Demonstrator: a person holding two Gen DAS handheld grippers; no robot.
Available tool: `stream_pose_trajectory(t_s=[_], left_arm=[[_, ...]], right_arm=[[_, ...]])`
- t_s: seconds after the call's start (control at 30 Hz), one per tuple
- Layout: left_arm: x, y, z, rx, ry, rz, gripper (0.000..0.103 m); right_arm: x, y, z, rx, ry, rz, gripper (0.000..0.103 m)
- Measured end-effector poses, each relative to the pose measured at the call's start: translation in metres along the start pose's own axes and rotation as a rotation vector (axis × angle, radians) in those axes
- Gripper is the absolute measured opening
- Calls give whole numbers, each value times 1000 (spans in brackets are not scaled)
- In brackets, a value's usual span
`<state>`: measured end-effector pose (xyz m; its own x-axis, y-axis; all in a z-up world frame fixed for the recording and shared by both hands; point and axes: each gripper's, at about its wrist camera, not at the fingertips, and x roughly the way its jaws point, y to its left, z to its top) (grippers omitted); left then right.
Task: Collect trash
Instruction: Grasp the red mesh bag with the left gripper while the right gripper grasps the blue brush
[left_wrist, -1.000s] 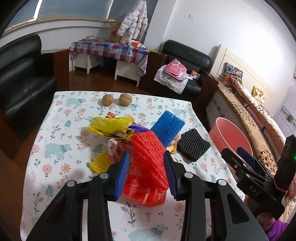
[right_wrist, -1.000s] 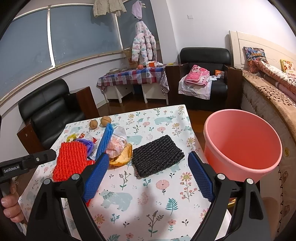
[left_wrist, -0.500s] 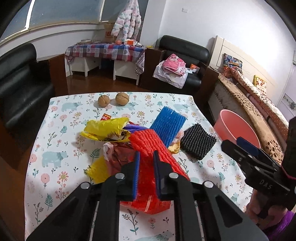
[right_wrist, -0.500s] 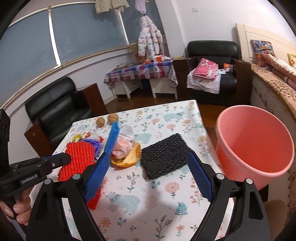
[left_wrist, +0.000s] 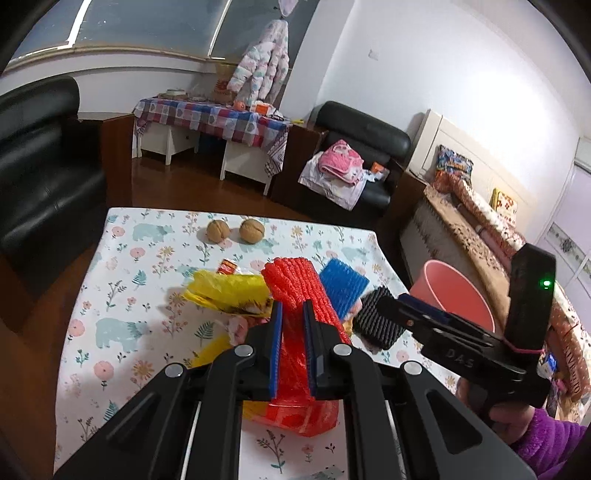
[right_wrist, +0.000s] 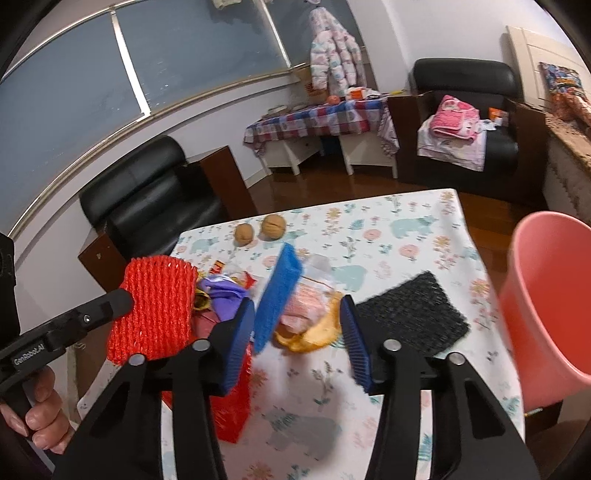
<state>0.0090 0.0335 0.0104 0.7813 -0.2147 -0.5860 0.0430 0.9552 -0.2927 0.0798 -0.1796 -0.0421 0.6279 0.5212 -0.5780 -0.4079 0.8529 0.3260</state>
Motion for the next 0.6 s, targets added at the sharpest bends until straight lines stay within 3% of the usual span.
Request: stream_pose_trajectory(t_s=[0.17,0.57,0.6], left_arm=[[-3,10,0,-21,-9,0,10],[-6,11,-3,-34,-3,-7,10],[-6,9,-3,-33,-3,-5,10]], right_arm=[[15,3,8,24,37,28,30],[29,2,18,23,47,-45,30],[32,2,19,27,56,-40,24]])
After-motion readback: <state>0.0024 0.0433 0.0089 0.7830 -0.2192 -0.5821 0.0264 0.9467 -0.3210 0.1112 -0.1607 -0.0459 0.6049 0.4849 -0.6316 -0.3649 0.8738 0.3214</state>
